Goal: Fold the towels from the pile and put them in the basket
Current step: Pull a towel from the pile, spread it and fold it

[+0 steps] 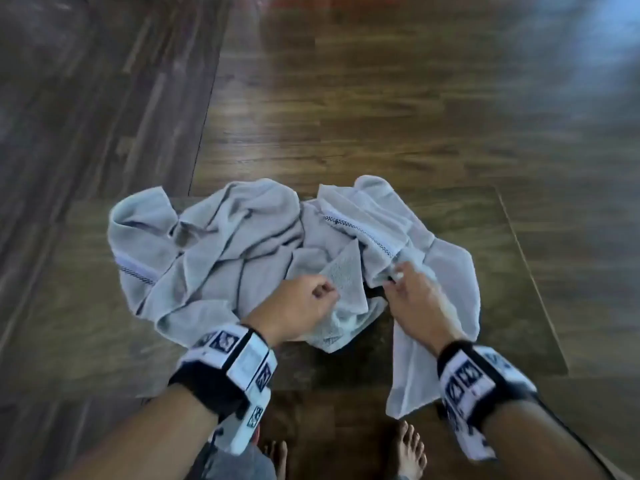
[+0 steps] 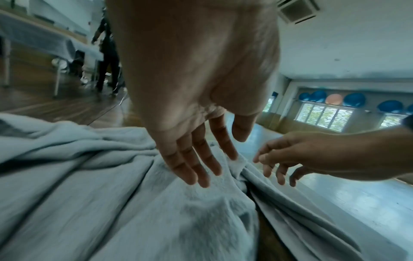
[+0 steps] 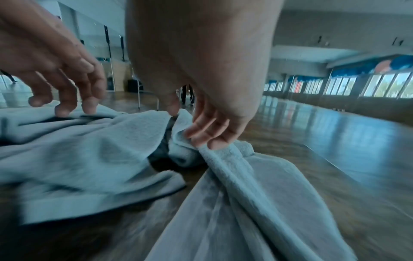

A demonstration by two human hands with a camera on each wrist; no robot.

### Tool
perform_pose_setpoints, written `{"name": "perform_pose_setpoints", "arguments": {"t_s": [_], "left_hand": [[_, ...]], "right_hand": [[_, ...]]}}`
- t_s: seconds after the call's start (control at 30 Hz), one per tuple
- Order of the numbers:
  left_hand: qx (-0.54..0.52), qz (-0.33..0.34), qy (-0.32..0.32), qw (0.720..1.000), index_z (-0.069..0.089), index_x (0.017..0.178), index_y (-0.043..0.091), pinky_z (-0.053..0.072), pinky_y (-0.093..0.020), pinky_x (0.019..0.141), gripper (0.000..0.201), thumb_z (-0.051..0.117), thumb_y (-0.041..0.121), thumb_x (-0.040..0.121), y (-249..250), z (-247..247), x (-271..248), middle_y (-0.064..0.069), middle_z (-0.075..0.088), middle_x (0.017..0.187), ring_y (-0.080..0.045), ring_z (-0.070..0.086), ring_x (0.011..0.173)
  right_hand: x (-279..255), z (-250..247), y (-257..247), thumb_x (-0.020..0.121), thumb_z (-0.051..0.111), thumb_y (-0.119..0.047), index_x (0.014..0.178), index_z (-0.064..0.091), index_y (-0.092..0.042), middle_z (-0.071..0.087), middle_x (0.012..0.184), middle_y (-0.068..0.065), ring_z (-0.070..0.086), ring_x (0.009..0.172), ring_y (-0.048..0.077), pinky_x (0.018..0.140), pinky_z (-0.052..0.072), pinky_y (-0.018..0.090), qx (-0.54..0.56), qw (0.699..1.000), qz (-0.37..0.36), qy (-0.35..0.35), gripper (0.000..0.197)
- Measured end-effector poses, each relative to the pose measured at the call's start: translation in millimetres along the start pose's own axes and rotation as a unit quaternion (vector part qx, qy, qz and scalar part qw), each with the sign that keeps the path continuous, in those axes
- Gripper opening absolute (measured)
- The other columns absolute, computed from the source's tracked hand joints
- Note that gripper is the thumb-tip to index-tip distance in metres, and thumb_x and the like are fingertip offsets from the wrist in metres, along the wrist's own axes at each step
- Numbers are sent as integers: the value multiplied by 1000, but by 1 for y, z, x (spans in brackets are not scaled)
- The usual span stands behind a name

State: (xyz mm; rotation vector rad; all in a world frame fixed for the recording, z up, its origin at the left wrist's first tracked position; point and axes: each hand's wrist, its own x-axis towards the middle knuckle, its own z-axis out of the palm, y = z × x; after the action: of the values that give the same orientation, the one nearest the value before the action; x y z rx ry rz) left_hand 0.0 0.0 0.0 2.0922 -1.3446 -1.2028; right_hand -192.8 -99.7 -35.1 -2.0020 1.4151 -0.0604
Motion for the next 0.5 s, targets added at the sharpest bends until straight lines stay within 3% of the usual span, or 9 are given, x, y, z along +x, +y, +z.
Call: {"name": "perform_pose_setpoints", "arguments": {"t_s": [0.1, 0.17, 0.23, 0.3, 0.43, 0.5], "left_hand": [[30, 51, 35, 998, 71, 101, 15, 46, -23, 76, 22, 57, 31, 97, -7, -1, 42, 4, 69, 95, -10, 63, 88], [48, 76, 48, 995, 71, 97, 16, 49, -26, 77, 20, 56, 30, 97, -11, -5, 62, 6, 69, 91, -10, 64, 84], [65, 100, 62, 991, 70, 93, 15, 50, -27, 75, 19, 56, 28, 96, -17, -6, 71, 5, 70, 86, -8, 63, 76], [82, 122, 80, 986, 70, 90, 14, 50, -26, 71, 20, 56, 27, 96, -21, -8, 72, 8, 69, 79, -3, 60, 66], [99, 162, 117, 975, 71, 94, 13, 52, -29, 76, 18, 56, 25, 95, -16, -11, 51, 5, 69, 85, -12, 64, 78], [109, 183, 153, 965, 69, 100, 16, 52, -28, 74, 18, 56, 27, 94, -9, -10, 31, 3, 70, 92, -16, 66, 84]], "right_hand": [[48, 14, 4, 95, 44, -57, 129, 42, -20, 59, 128, 5, 58, 116, 30, 86, 50, 46, -17, 997, 18, 72, 50], [69, 20, 5, 93, 40, -68, 125, 49, -18, 61, 127, 7, 58, 116, 32, 85, 50, 45, -38, 997, 28, 61, 60], [76, 27, 12, 97, 40, -60, 97, 56, -21, 66, 108, 7, 62, 103, 33, 82, 52, 44, -64, 997, 6, 51, 42], [78, 29, 18, 101, 44, -42, 81, 54, -22, 66, 96, 5, 63, 97, 34, 81, 54, 44, -71, 993, -29, 87, 30], [58, 12, 4, 98, 45, -36, 96, 66, -24, 68, 100, 1, 62, 95, 31, 78, 52, 42, -25, 970, -93, 224, 24], [34, -2, -11, 97, 47, -32, 105, 69, -29, 69, 105, -3, 62, 97, 24, 83, 51, 41, 25, 946, -167, 277, 24]]}}
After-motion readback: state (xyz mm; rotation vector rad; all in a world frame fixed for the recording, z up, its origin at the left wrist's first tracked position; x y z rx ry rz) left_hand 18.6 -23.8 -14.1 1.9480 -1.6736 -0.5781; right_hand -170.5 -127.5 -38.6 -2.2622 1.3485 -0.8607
